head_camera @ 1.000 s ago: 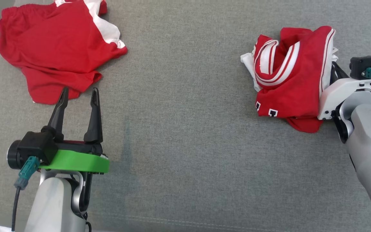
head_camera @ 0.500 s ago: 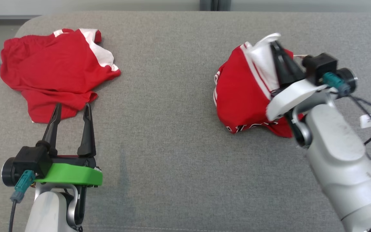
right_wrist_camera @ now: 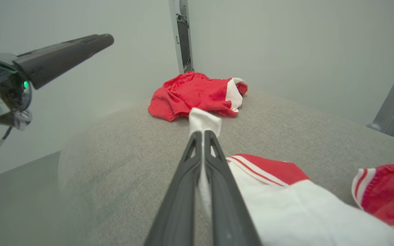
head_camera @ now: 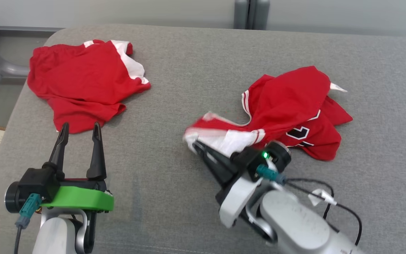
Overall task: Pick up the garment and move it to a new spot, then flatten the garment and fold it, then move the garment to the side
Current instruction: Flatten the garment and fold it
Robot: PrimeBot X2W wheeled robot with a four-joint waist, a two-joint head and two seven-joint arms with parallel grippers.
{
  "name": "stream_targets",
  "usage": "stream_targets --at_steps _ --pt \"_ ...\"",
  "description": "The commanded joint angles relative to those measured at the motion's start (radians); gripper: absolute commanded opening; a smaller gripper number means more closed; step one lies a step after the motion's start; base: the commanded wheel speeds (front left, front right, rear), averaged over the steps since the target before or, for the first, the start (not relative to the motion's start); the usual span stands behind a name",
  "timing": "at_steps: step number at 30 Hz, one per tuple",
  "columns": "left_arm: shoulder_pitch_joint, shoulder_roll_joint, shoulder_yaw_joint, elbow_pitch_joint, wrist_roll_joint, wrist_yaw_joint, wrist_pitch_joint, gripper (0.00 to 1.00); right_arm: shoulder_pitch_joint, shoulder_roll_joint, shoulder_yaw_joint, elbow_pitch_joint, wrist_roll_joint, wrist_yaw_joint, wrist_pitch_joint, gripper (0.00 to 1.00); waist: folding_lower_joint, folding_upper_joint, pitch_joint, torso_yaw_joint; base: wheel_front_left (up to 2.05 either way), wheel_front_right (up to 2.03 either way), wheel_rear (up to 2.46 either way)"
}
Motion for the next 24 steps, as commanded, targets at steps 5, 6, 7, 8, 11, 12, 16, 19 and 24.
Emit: stream_targets --at_steps 5,6,7,8,11,12,16,19,24 --pt "0.014 -0.005 -0.007 0.003 0.005 -0.003 -0.001 1.0 0.078 0.011 0.118 0.041 0.061 -0.001 -0.003 0.0 0.0 0.0 -0.01 0.038 0.0 0.0 0.0" --pt "0.015 -0.006 -0.007 0.004 0.005 -0.003 -0.001 1.0 0.09 0.012 0.14 0.041 0.076 -0.001 -0.003 0.0 0.0 0.0 -0.01 0.04 0.0 0.0 0.0" --pt "0.017 -0.007 -0.006 0.006 0.005 -0.003 -0.001 1.0 0.102 0.013 0.166 0.037 0.092 -0.001 -0.003 0.0 0.0 0.0 -0.011 0.042 0.0 0.0 0.0" --pt "0.018 -0.008 -0.005 0.007 0.005 -0.003 -0.001 1.0 0.107 0.013 0.182 0.036 0.101 -0.001 -0.003 0.06 0.0 0.0 -0.011 0.042 0.0 0.0 0.0" --pt "0.019 -0.01 0.0 0.009 0.006 -0.003 -0.001 1.0 0.114 0.011 0.19 0.041 0.121 -0.001 -0.003 1.0 0.0 0.0 -0.015 0.038 0.0 0.0 0.0" --pt "0.021 -0.01 0.003 0.01 0.007 -0.003 -0.001 1.0 0.112 0.012 0.181 0.039 0.123 -0.001 -0.003 1.0 0.0 0.0 -0.018 0.035 0.0 0.0 0.0" --pt "0.031 -0.009 0.011 0.01 0.014 -0.003 -0.001 1.0 0.093 0.012 0.088 0.035 0.089 -0.001 -0.003 1.0 0.0 0.0 -0.031 0.012 0.0 0.0 0.0" --pt "0.035 -0.008 0.018 0.006 0.015 -0.003 -0.001 1.0 0.086 0.001 -0.009 0.019 0.06 -0.001 -0.003 1.0 0.0 0.0 -0.038 -0.004 0.0 0.0 0.0" --pt "0.038 -0.009 0.022 -0.003 0.018 -0.003 -0.001 1.0 0.06 -0.064 -0.204 -0.014 -0.008 -0.001 -0.003 1.0 0.0 0.0 -0.033 -0.025 0.0 0.0 0.0"
